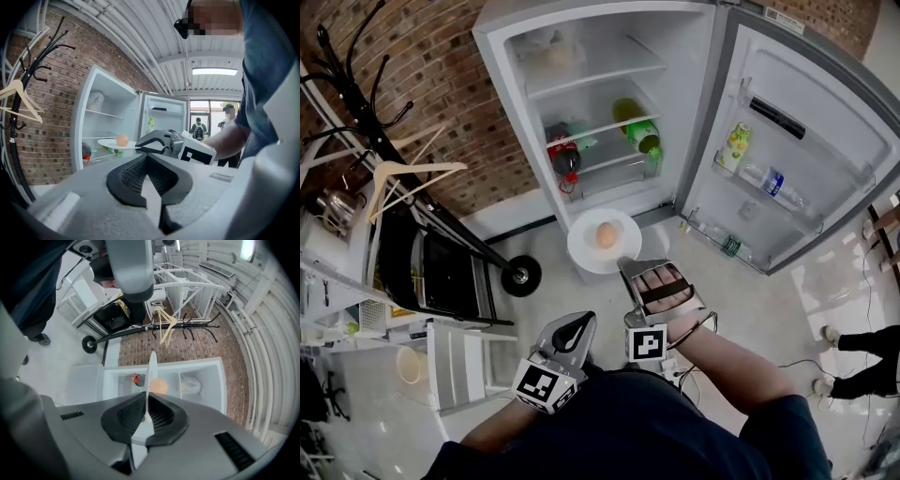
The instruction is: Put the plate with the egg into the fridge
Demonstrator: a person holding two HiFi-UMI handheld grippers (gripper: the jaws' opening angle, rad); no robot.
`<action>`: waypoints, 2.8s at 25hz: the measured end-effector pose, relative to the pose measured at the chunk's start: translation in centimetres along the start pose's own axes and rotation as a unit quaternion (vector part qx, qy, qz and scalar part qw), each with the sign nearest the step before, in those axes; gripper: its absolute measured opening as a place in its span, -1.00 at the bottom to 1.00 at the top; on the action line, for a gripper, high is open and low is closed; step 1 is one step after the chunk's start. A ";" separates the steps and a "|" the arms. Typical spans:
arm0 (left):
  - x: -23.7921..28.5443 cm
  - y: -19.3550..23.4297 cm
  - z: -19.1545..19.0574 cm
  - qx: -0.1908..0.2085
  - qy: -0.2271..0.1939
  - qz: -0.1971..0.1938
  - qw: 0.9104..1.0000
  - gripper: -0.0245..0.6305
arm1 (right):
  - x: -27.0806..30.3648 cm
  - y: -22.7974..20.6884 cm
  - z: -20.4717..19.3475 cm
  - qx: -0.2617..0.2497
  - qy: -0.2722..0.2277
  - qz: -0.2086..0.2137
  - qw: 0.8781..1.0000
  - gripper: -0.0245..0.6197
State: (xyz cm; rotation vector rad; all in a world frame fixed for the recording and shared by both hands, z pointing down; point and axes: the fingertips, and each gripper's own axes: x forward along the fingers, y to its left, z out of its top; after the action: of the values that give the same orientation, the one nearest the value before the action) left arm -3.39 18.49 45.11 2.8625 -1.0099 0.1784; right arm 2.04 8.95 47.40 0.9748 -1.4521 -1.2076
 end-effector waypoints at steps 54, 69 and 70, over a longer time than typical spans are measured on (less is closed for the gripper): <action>16.8 21.4 5.3 -0.003 -0.017 0.014 1.000 -0.95 | 34.0 -5.1 -9.4 -0.041 0.031 0.014 0.999 -0.86; 16.9 23.2 5.2 -0.007 -0.011 0.061 0.998 -0.95 | 40.1 -4.1 -10.6 -0.052 0.022 0.032 0.998 -0.86; 16.9 23.3 5.2 -0.008 -0.011 0.063 0.998 -0.95 | 40.4 -4.1 -10.6 -0.052 0.021 0.031 0.998 -0.86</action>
State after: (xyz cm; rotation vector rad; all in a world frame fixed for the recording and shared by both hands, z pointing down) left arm -4.62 -10.70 43.73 2.7944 -1.1903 0.1492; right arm 4.07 -32.82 51.12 0.8738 -1.3627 -1.1979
